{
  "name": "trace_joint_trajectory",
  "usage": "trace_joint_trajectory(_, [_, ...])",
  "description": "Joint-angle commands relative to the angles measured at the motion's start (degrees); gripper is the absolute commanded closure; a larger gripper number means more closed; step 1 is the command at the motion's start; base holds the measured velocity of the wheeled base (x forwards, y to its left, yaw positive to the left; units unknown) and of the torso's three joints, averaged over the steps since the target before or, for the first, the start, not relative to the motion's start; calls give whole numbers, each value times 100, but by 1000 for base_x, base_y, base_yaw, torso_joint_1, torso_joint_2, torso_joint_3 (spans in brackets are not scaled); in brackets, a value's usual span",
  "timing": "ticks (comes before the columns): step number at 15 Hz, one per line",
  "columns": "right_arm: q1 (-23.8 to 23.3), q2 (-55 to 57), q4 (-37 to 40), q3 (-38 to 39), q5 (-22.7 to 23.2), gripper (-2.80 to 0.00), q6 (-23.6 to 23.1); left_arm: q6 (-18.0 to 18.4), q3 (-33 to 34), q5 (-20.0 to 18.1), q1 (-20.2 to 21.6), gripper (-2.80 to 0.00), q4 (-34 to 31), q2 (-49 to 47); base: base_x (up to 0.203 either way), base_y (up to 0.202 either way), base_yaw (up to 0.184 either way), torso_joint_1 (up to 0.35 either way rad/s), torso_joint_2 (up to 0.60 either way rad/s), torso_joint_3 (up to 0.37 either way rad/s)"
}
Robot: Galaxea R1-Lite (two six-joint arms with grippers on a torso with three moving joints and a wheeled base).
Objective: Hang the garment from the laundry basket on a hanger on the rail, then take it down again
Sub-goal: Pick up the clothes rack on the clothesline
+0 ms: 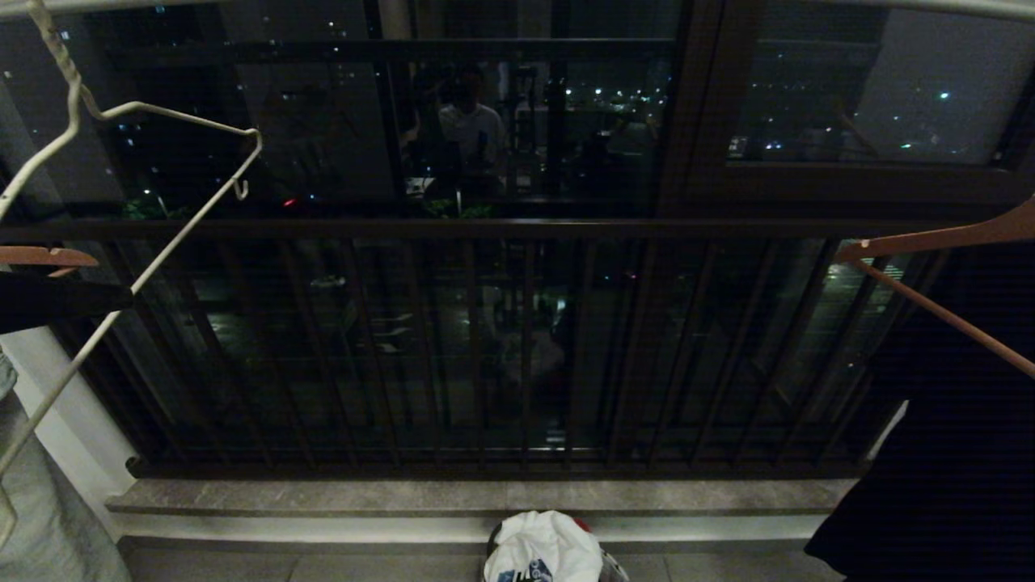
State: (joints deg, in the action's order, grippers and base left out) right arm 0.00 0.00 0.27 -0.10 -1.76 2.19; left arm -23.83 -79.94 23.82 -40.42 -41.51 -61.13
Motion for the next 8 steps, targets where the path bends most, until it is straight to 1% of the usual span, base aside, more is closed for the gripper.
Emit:
trace_joint_trajectory(1, [0, 9, 0, 1, 0, 0, 0, -6, -132, -273, -1, 0, -7, 124, 0, 0, 0, 0, 0, 0])
trace_joint_trajectory(3, [0, 9, 0, 1, 0, 0, 0, 1, -345, -511, -1, 0, -7, 130, 0, 0, 0, 0, 0, 0])
trace_joint_trajectory(4, [0, 9, 0, 1, 0, 0, 0, 74, -412, -528, -1, 0, -7, 120, 0, 0, 0, 0, 0, 0])
trace_joint_trajectory(6, [0, 9, 0, 1, 0, 0, 0, 342, -475, -545, -1, 0, 2, 115, 0, 0, 0, 0, 0, 0])
trace_joint_trajectory(8, [0, 9, 0, 1, 0, 0, 0, 385, -541, -570, -1, 0, -6, 153, 0, 0, 0, 0, 0, 0])
